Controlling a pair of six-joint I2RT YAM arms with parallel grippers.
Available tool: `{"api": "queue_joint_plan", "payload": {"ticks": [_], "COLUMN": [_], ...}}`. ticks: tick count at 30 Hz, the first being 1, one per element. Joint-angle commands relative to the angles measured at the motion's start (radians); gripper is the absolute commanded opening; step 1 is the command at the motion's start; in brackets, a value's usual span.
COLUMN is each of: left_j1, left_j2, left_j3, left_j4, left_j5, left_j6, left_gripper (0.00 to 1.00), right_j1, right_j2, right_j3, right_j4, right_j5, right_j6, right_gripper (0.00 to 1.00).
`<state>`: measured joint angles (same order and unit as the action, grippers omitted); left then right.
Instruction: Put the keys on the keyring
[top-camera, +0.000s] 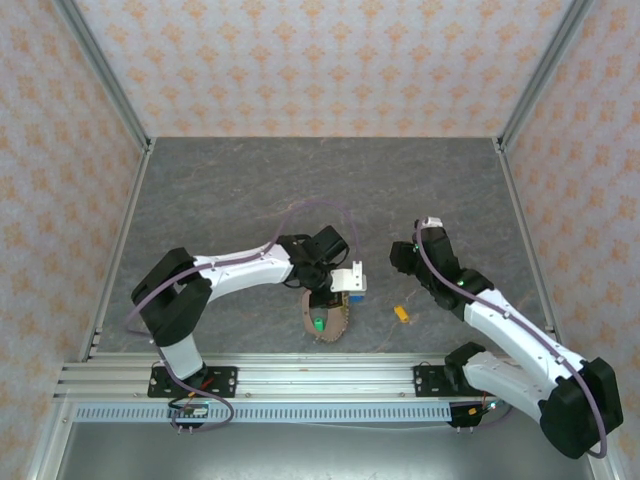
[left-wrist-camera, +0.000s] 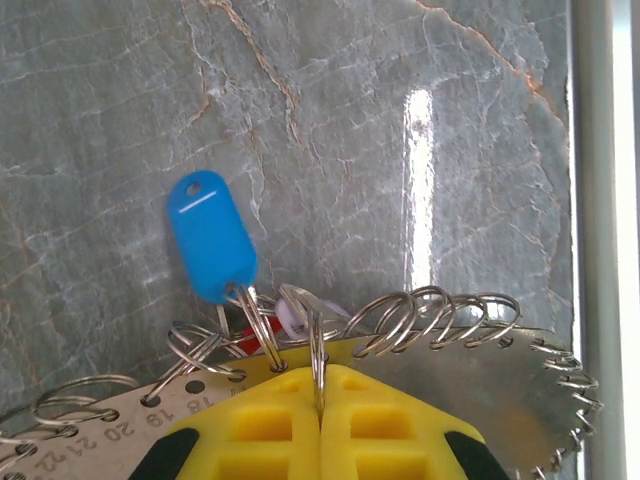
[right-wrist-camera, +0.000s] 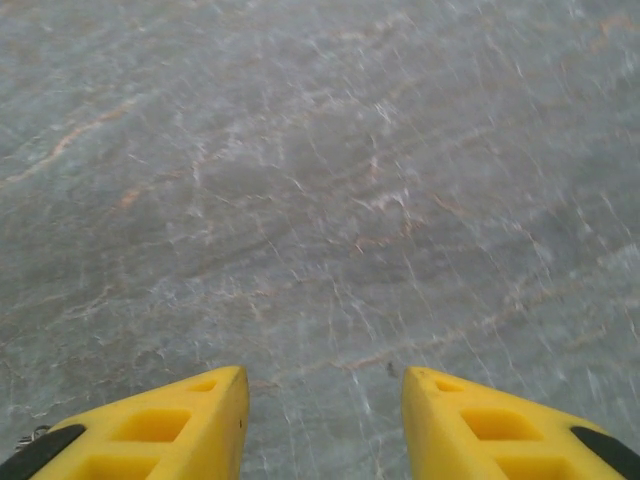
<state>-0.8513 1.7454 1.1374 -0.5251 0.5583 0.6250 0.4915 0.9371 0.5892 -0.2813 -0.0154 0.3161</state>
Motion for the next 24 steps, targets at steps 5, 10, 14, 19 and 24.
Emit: {"api": "queue_joint_plan", "payload": {"ticks": [5,10,14,19,24], "left_j1": [-0.037,-0.037,-0.033,0.006,0.069], "left_j2": [0.035,-0.025,-0.099,-0.294,-0.533], "left_j3": [-0.012,-0.06,-0.113,-0.258,-0.431], "left_j4": [0.126,0.209,0.269,0.478,0.724], "left_j5": [-0.023,-0.019,-0.023,-0.028,-0.155], "left_j6": [-0.066,-0.109,-0.145,-0.275,-0.497], "left_gripper": [0.07,0.21,0.27,0.27,0.26], "right_j1": [-0.004,-0.004,-0.004,-0.004,-0.004], "right_j2": [0.01,0.074,0.144,0.181,0.191], "right_j3": [-0.019,0.017,0.051,0.056,0.042], "right_j4": [0.013,-0.032,-0.055,-0.01,0.052], "right_j5": [-0.119,-0.223,-0.277,-0.346,-0.391], "right_j6": [0.103,0.057,0.039,0.03,0.028], "right_gripper": [0.44,0.47,0.48,0.48,0.47]}}
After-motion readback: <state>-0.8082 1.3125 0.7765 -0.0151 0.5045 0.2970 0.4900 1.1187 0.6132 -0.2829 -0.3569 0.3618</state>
